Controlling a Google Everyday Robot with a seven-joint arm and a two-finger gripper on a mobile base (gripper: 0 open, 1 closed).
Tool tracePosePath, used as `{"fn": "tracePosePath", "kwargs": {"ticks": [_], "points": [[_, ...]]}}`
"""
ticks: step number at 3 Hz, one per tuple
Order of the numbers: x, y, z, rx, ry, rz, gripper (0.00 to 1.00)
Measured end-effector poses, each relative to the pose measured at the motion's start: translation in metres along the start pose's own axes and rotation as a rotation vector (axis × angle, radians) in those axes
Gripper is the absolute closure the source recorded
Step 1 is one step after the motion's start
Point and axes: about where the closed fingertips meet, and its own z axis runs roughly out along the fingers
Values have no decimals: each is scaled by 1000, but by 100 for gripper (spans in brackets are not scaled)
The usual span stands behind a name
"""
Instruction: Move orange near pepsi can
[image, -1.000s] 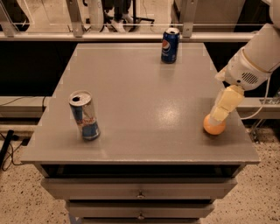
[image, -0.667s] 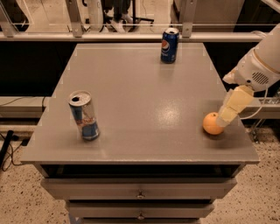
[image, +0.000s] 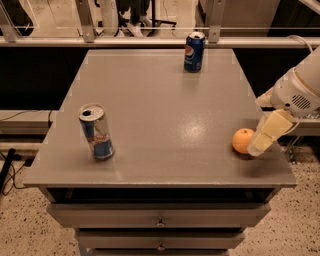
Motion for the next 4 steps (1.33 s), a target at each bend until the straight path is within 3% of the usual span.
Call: {"fn": "tracePosePath", "kwargs": {"ticks": [1,4], "points": [[-6,12,12,9,-44,-40,4],[-5,19,17,36,-73,-65,73]]}}
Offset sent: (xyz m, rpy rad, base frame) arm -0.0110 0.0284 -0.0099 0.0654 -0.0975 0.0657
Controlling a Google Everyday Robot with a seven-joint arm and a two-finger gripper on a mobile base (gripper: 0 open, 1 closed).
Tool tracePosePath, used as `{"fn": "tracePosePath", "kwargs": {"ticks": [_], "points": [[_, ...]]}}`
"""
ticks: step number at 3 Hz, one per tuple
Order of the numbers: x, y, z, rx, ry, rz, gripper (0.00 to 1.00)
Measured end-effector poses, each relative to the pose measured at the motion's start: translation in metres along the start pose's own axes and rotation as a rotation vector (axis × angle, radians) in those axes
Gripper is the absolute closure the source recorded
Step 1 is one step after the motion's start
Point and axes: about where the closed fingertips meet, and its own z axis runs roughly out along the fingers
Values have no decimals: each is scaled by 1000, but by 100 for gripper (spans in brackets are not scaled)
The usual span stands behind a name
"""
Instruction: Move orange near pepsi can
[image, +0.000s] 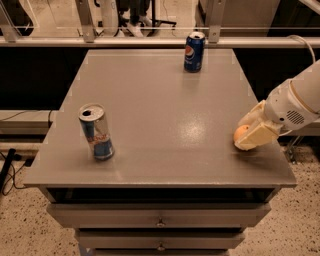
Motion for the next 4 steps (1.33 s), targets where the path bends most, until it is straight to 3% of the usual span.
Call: {"fn": "tracePosePath", "kwargs": {"ticks": [1,2,4], "points": [[-5,-1,-4,-3,-22,-10,96],[-49,-20,-43,49,-155,-67,100],[-53,-22,-39,64,-160,-69,100]]}}
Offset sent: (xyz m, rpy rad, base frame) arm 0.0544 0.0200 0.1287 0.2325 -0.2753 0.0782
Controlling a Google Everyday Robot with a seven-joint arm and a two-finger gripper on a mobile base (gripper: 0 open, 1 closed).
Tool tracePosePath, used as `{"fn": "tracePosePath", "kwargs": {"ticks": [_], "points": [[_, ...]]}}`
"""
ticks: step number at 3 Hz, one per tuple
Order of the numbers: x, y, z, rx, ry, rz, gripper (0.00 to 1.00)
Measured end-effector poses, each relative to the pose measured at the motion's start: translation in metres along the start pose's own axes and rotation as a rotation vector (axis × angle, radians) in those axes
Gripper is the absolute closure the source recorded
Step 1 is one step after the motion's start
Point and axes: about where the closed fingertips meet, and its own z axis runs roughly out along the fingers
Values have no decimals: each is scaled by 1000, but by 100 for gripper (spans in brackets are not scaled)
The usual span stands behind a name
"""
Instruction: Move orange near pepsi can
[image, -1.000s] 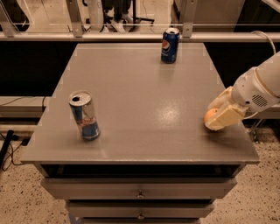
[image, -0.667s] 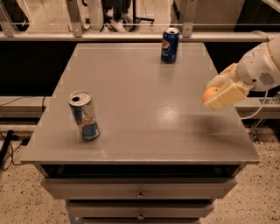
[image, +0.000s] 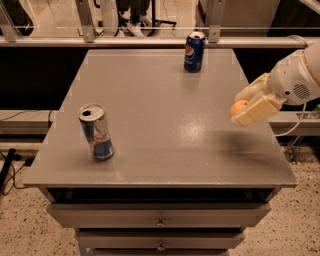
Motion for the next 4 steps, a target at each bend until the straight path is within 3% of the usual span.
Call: {"fn": "tracePosePath", "kwargs": {"ticks": [1,2,4], "points": [[-23,-33,4,70,-77,-1,100],[-51,-98,15,169,-180,21,100],[-60,-176,46,258,-266,105,100]]}}
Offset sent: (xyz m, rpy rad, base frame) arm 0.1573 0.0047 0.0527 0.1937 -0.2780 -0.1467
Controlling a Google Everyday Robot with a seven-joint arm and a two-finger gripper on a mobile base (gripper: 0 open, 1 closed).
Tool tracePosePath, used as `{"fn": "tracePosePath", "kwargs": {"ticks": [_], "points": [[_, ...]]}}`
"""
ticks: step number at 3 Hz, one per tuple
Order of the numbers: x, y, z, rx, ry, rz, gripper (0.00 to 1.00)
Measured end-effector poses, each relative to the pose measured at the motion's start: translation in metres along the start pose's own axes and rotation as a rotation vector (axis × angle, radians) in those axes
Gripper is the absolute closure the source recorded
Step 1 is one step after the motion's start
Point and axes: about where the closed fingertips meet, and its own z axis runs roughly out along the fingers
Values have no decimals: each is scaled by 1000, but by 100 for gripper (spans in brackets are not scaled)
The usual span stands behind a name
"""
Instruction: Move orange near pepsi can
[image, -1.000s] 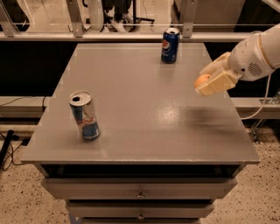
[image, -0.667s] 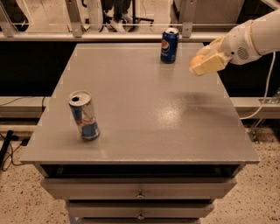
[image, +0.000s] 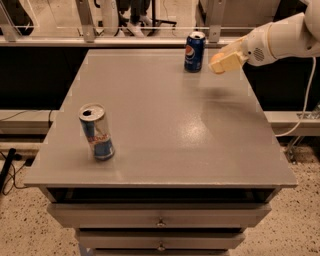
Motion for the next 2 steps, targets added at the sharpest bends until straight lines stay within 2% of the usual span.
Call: {"fn": "tracePosePath", "kwargs": {"ticks": [1,2], "points": [[5,-22,23,46,-22,53,100],[14,-34,45,72,-40,105,100]]}}
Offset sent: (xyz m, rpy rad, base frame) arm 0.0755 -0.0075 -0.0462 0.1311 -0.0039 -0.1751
